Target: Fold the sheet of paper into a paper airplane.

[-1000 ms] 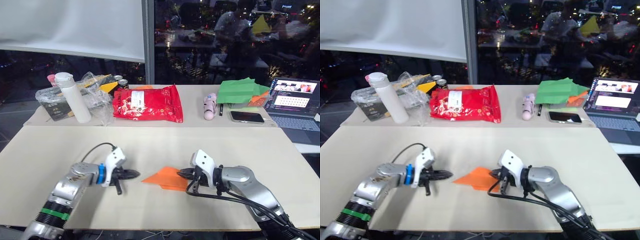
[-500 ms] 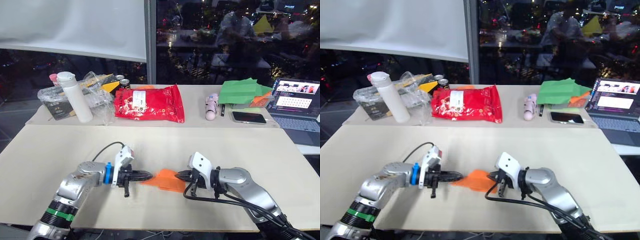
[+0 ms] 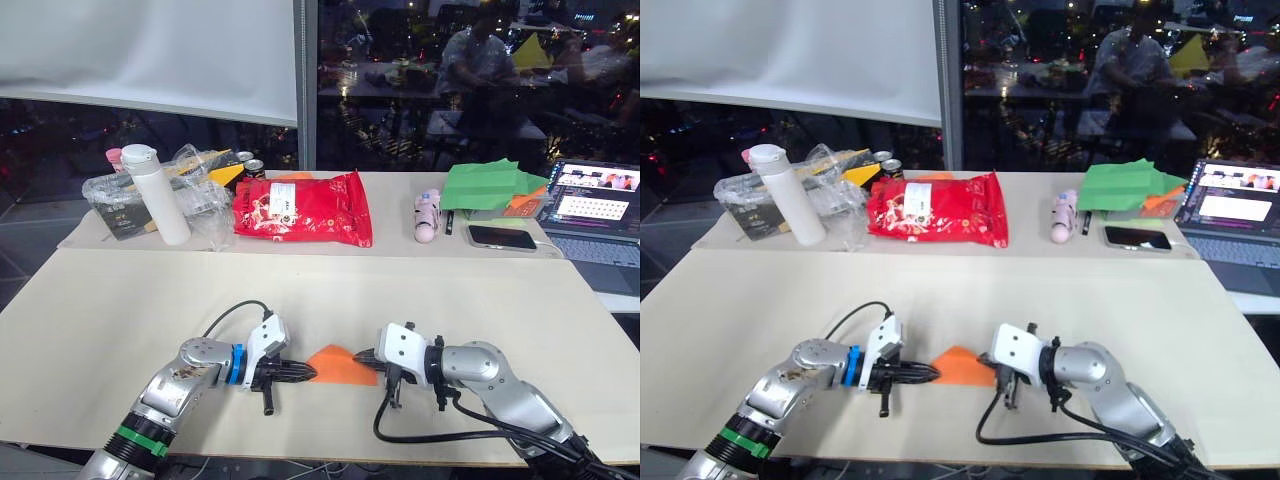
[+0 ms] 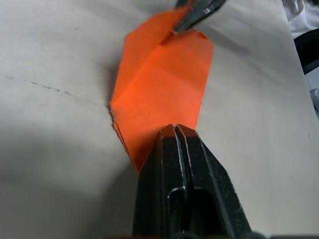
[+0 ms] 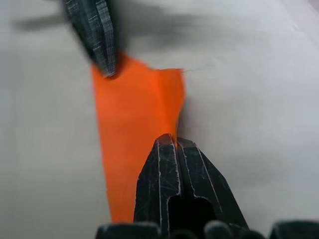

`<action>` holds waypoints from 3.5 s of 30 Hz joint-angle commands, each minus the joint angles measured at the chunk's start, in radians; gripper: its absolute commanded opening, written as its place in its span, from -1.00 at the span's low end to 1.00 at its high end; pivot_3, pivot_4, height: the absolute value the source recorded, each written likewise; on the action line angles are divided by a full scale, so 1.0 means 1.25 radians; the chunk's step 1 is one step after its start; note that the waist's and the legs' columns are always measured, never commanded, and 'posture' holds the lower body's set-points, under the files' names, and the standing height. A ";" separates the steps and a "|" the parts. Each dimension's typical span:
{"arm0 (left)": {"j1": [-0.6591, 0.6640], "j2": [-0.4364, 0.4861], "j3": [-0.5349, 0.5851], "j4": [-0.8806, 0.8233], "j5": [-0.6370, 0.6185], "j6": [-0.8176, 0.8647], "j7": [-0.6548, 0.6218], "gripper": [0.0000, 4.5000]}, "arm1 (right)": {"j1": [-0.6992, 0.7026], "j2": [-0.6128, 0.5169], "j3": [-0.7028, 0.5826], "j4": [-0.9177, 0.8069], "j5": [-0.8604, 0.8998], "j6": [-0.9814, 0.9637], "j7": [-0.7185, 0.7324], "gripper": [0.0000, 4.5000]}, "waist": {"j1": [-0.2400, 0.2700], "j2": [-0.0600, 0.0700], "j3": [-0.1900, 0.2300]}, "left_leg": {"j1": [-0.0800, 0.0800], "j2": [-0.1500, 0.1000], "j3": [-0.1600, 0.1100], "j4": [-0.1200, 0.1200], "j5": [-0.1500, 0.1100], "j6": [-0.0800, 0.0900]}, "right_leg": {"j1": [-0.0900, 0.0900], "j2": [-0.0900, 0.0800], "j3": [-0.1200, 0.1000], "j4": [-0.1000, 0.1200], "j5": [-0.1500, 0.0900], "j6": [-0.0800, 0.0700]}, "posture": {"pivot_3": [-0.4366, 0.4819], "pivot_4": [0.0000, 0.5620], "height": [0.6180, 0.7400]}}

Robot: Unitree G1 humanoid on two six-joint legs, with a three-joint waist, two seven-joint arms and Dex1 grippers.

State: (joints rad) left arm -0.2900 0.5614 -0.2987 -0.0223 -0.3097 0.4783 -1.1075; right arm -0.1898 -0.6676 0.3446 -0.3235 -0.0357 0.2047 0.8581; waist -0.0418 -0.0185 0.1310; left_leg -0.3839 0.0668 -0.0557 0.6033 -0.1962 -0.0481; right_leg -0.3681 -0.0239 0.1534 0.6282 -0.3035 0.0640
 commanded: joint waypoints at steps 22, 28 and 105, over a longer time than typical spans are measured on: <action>0.012 -0.001 -0.013 0.006 0.003 0.049 0.018 -1.00 | 0.088 -0.041 0.021 0.215 -0.324 -0.581 -0.249 -1.00 | 0.000 0.002 -0.002 | 0.002 0.000 0.000 0.001 0.000 0.000 | 0.007 0.000 0.000 0.000 -0.002 -0.003 | -0.05 -0.47 0.55; -0.030 -0.023 0.047 -0.035 -0.071 0.141 0.036 -1.00 | 0.081 -0.036 0.032 0.253 -0.358 -0.620 -0.281 -1.00 | -0.003 -0.001 -0.002 | 0.004 0.000 0.000 0.002 0.000 0.000 | 0.009 0.000 0.000 0.000 -0.002 -0.003 | -0.05 -0.47 0.55; -0.068 -0.050 -0.078 0.067 0.086 0.028 0.046 -1.00 | 0.082 0.141 -0.023 0.117 0.205 0.096 -0.066 -0.98 | -0.022 0.001 -0.004 | 0.005 -0.001 -0.001 0.001 -0.001 0.001 | 0.010 0.000 0.000 0.001 -0.002 -0.001 | -0.05 -0.47 0.55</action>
State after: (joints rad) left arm -0.3924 0.4845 -0.3701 0.0332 -0.2362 0.4841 -1.0500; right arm -0.0835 -0.4966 0.3020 -0.1967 0.2361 0.3044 0.7646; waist -0.0700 -0.0174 0.1265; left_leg -0.3774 0.0653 -0.0573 0.6048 -0.1973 -0.0467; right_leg -0.3551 -0.0242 0.1537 0.6291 -0.3063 0.0621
